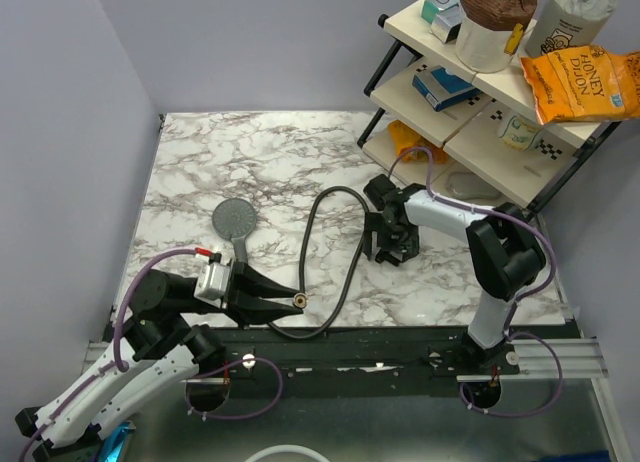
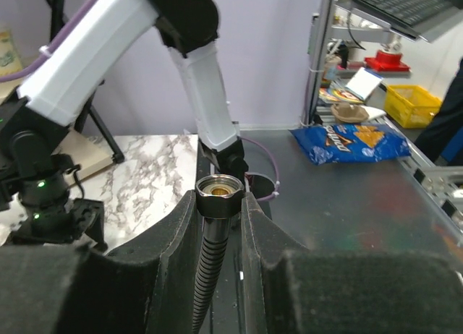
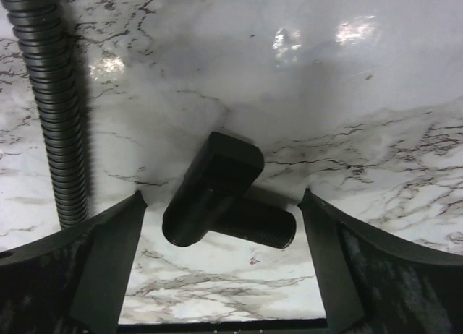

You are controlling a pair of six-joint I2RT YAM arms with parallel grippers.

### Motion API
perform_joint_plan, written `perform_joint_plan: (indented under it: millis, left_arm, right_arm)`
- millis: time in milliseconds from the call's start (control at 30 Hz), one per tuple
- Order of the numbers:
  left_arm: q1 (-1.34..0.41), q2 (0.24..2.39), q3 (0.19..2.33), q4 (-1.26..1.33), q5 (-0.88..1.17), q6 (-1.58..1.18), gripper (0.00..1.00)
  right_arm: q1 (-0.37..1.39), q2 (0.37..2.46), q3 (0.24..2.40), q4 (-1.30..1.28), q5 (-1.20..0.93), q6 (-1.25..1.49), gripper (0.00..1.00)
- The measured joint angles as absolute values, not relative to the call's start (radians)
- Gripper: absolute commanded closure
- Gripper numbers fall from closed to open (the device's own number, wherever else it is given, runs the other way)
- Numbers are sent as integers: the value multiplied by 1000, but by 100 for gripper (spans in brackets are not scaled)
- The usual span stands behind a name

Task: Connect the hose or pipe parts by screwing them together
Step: Pick up the adaptor from the center of the board.

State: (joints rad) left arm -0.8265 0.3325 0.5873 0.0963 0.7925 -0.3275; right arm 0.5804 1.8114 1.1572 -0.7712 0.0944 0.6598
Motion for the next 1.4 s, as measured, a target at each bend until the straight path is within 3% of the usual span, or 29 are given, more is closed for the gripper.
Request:
perform_joint_plan:
  millis: [133, 567, 800, 1167, 1400]
  left_arm:
    - [-826, 305, 580, 107, 831, -318, 100]
    - [-826, 249, 556, 111, 886, -283, 100]
    - [-826, 242, 543, 110, 899, -268, 100]
    - [-825, 242, 542, 107, 906, -253, 100]
    - [-824, 242, 526, 109, 907, -251, 100]
  right_arm:
    - [579, 1848, 1199, -805, 60, 631, 0]
    - [542, 1897, 1260, -874, 39, 612, 14]
    - [542, 1949, 1345, -897, 51, 611, 15]
    - [541, 1998, 1415, -893, 62, 613, 29]
    - [543, 1991, 1407, -891, 28, 601, 30]
